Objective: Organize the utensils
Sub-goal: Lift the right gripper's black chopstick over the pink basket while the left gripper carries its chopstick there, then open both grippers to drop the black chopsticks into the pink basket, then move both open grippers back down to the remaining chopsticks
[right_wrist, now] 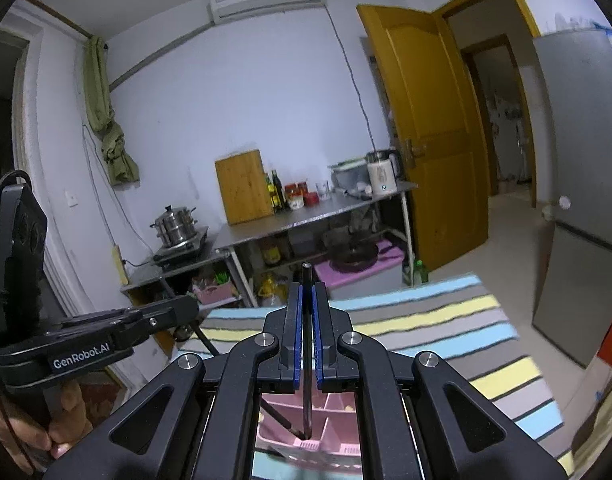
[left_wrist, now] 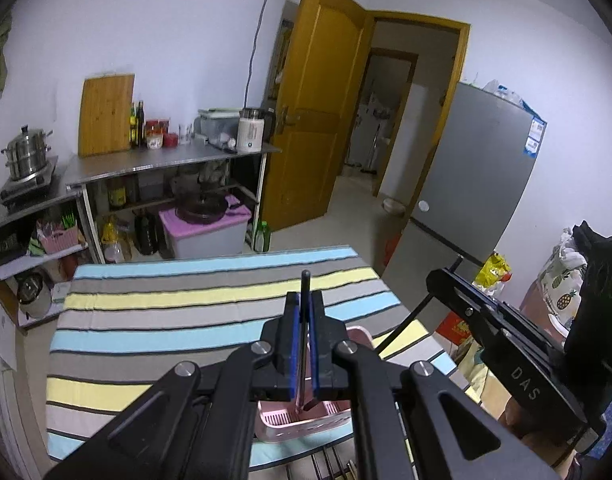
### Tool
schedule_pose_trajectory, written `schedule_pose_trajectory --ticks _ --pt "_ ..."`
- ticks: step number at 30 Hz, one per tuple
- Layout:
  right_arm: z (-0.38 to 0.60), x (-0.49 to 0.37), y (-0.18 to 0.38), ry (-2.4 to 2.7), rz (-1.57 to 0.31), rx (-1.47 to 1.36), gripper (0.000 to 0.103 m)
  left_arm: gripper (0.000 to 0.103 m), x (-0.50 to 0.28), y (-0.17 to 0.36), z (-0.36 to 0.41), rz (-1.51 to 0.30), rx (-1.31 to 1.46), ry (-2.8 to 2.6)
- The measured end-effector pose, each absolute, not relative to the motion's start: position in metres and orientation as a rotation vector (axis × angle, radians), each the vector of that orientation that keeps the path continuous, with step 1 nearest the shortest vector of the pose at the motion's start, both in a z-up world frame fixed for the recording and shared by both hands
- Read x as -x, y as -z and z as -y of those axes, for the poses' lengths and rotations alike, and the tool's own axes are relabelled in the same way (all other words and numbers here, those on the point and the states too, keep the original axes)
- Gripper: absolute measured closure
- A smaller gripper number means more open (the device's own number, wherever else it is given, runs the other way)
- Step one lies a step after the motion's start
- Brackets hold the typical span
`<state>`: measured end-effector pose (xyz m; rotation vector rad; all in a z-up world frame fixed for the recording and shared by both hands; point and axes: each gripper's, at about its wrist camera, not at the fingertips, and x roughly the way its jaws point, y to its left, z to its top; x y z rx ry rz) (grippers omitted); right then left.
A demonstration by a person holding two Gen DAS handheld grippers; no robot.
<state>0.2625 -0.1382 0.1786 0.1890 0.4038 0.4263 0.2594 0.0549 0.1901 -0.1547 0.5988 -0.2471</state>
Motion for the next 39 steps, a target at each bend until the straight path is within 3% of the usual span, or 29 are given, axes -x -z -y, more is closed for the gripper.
schedule_pose_trajectory --ticks 14,17,19,30,39 --pt "0.137 -0.287 -0.119 -0.467 -0.551 -0.201 0.098 0.097 -0.281 -0.135 -0.059 -0.697 0.210 0.234" --pt "0.141 -0.287 -0.119 -0.462 -0.556 -0.203 0.097 0.078 -0.277 -0.135 -0.064 -0.688 0.225 0.219" --pt "0.144 -0.283 -0.122 -0.459 -0.548 -0.199 0.089 0.067 -0.272 -0.137 -0.067 -0.671 0.234 0.216" --pt "0.168 -0.236 -0.137 -0.445 -0.505 -0.177 0.086 0.064 -0.221 -0.151 -0.072 -0.582 0.222 0.194" --pt "0.184 -0.177 -0.120 -0.435 -0.511 -0.137 0.086 0.064 -0.161 -0.127 -0.061 -0.567 0.198 0.219"
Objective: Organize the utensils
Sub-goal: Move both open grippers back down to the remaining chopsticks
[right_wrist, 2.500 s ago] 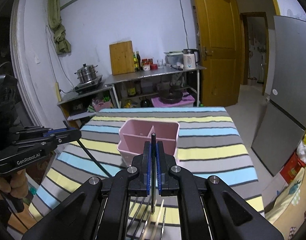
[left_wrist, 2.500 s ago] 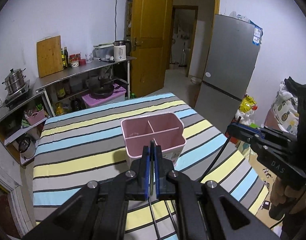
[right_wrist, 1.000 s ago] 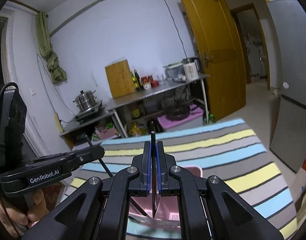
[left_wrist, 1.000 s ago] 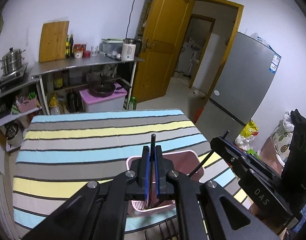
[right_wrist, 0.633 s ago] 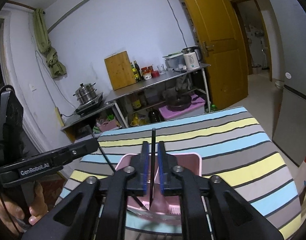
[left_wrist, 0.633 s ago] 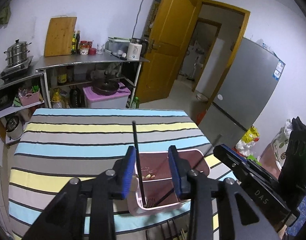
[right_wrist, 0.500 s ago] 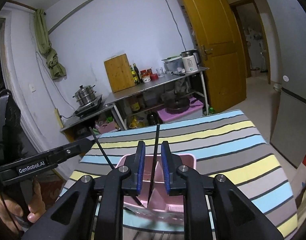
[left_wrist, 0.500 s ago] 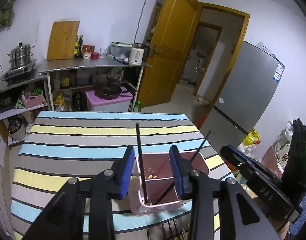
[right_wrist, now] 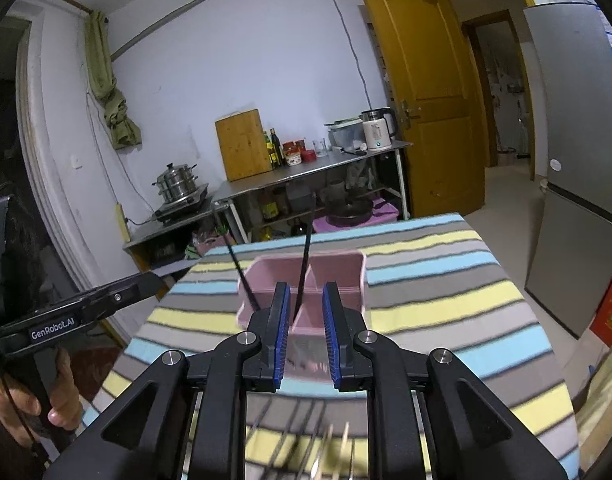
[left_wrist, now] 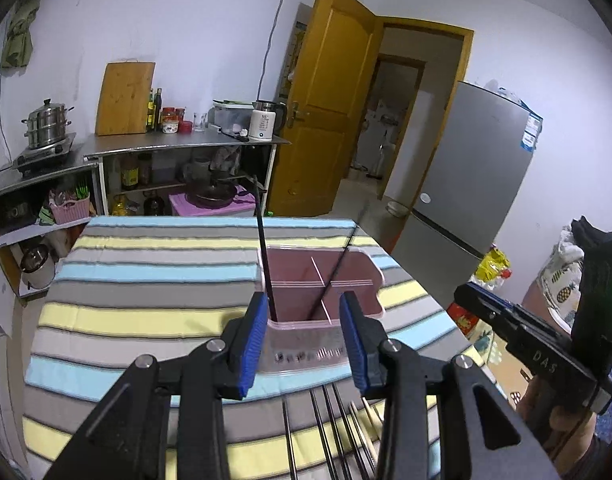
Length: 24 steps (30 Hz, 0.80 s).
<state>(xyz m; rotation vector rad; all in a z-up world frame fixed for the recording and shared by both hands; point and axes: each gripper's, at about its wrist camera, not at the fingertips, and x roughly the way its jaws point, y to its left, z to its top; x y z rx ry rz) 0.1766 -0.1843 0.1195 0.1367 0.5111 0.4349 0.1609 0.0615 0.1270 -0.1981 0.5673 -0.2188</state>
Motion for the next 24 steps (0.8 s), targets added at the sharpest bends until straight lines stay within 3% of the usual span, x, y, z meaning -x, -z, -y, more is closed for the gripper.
schedule_pose_trajectory --ticks 13,24 --pt "0.199 -0.123 -0.080 -0.418 -0.607 -0.130 0.086 0.064 -0.107 -0.084 -0.055 -0.612 0.216 0.238" --pt "0.193 -0.123 -0.058 -0.412 -0.670 -0.120 0.086 0.064 -0.109 -0.051 -0.048 -0.693 0.204 0.224"
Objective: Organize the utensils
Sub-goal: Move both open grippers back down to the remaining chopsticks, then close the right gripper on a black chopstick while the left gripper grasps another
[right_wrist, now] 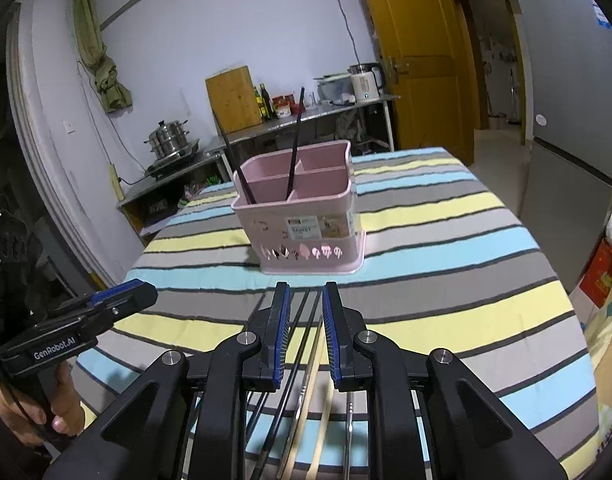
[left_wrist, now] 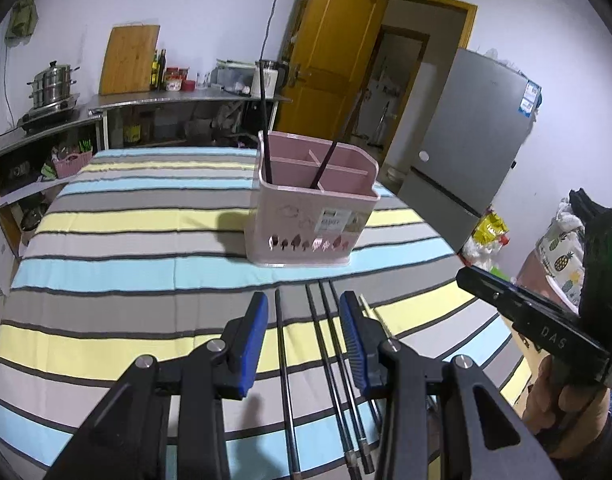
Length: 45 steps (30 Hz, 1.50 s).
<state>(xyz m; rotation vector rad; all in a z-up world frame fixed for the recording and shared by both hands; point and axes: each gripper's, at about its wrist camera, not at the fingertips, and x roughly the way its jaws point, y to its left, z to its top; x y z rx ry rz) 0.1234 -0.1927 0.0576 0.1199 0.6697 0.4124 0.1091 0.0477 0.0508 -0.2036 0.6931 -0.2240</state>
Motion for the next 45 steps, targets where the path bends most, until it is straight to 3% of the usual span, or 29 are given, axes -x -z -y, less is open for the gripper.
schedule_pose_trajectory --ticks 14,34,45 --pt "0.170 -0.166 -0.004 -0.411 -0.823 -0.101 0.086 0.065 -0.156 0.022 -0.040 -0.883 0.193 0.200" --pt "0.124 -0.229 0.042 -0.395 -0.990 -0.019 0.091 0.095 -0.188 0.045 -0.027 -0.971 0.096 0.162" --pt "0.124 -0.234 0.038 -0.393 -1.011 -0.040 0.097 0.096 -0.202 0.042 -0.024 -1.013 0.065 0.153"
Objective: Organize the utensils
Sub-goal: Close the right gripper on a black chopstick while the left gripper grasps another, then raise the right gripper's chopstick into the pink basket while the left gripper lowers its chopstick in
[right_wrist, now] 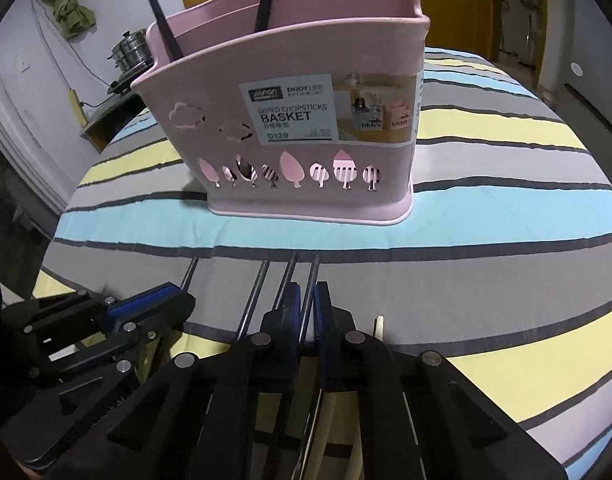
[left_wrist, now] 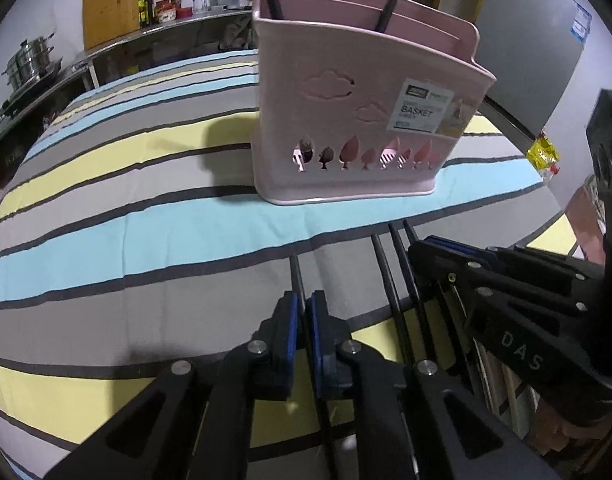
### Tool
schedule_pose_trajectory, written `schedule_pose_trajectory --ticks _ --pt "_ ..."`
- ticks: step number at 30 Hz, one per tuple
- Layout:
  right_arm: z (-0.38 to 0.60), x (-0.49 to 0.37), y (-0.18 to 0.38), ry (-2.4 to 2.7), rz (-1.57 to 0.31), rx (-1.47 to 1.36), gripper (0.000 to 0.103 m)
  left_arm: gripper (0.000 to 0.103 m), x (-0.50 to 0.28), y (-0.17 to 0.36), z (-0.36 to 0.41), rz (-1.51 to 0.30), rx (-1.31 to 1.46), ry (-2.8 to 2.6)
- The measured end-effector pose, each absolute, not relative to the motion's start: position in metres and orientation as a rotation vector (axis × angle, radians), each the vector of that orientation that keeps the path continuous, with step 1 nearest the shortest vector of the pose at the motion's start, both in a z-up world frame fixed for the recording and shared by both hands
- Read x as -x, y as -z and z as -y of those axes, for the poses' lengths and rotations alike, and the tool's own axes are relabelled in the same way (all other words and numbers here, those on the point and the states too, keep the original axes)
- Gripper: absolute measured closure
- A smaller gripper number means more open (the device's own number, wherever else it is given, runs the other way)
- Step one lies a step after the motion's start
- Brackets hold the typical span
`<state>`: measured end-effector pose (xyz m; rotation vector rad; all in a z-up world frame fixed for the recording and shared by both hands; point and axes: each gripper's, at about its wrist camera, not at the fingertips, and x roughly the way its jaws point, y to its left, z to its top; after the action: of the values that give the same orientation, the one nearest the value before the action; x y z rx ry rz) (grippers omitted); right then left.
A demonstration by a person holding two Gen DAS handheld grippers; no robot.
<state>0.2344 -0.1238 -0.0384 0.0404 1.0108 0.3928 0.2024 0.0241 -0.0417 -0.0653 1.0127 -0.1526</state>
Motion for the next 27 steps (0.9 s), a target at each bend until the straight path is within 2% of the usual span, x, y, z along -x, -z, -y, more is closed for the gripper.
schedule_pose_trajectory --ticks 9,27 --pt "0.140 -0.222 -0.002 -0.417 -0.919 -0.094 0.098 0.098 -0.198 0.017 -0.036 -0.965 0.132 0.180" --pt "0.145 -0.195 -0.115 -0.453 -0.656 -0.097 0.099 0.098 -0.182 -0.100 -0.043 -0.732 0.098 0.219"
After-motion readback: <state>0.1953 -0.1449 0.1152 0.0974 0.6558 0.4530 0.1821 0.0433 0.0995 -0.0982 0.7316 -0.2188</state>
